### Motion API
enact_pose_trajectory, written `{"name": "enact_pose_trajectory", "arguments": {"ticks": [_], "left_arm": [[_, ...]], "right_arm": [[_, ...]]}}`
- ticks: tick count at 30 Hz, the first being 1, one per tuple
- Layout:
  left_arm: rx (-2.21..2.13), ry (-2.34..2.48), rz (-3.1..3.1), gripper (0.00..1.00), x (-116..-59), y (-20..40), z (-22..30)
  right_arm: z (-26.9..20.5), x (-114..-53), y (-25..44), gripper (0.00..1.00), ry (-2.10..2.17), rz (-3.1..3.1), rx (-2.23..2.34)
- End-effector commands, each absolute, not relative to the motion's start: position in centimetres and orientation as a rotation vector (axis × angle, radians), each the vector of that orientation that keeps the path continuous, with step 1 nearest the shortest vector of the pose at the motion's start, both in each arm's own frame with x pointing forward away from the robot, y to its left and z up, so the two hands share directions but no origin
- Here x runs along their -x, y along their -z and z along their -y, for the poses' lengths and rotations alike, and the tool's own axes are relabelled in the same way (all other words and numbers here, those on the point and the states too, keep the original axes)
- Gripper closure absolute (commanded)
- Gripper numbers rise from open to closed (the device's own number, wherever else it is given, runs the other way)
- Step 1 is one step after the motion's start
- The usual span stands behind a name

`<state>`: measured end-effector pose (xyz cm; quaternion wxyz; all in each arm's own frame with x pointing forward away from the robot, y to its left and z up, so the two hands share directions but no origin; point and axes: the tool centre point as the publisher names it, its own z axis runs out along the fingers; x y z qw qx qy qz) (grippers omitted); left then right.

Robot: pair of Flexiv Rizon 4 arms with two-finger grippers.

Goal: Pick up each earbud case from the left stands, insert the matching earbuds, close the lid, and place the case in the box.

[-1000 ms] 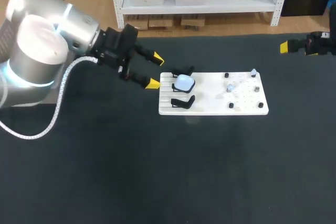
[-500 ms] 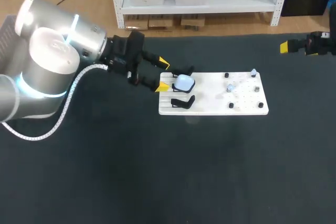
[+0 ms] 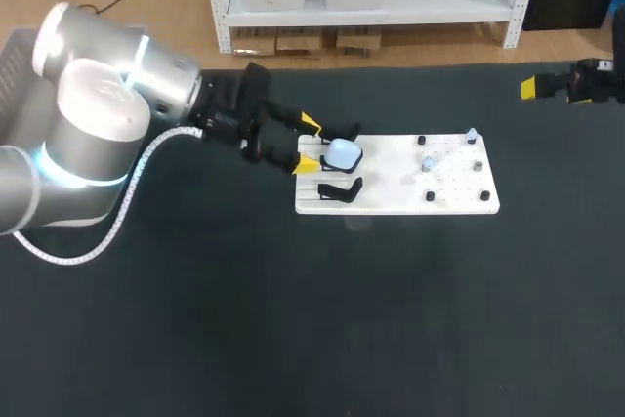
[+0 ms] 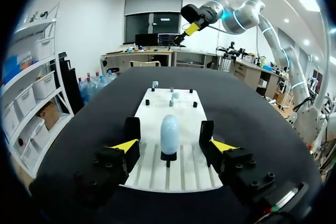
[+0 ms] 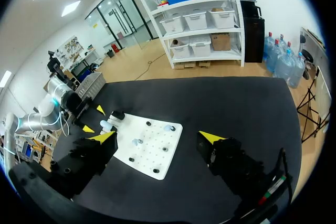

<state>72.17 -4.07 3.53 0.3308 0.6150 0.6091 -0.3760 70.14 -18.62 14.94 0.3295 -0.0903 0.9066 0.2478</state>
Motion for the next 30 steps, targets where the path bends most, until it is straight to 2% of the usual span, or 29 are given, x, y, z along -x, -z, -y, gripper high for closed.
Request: {"name": "enact_pose_trajectory", "arguments": {"ticks": [1, 9, 12, 22, 30], "left_arm": [[-1.626, 1.013, -1.59, 0.15, -73.1, -2.8, 4.8], [-1.618, 1.037, -1.58, 0.24, -73.1, -2.6, 5.2], [-1.614, 1.045, -1.58, 0.22, -73.0, -2.5, 5.5], [-1.608, 1.051, -1.591, 0.27, -72.7, -1.8, 6.2], [-1.581, 1.047, -1.615, 0.36, -72.9, -1.1, 6.4]], "right_arm": [[18.6, -70.1, -15.0, 0.0, -0.645, -2.373, 0.235], [18.6, -70.1, -15.0, 0.0, -0.645, -2.373, 0.235], [18.6, -70.1, -15.0, 0.0, -0.645, -2.373, 0.235], [18.6, -70.1, -15.0, 0.0, -0.645, -2.373, 0.235], [18.6, -70.1, -15.0, 0.0, -0.645, -2.373, 0.235]]}}
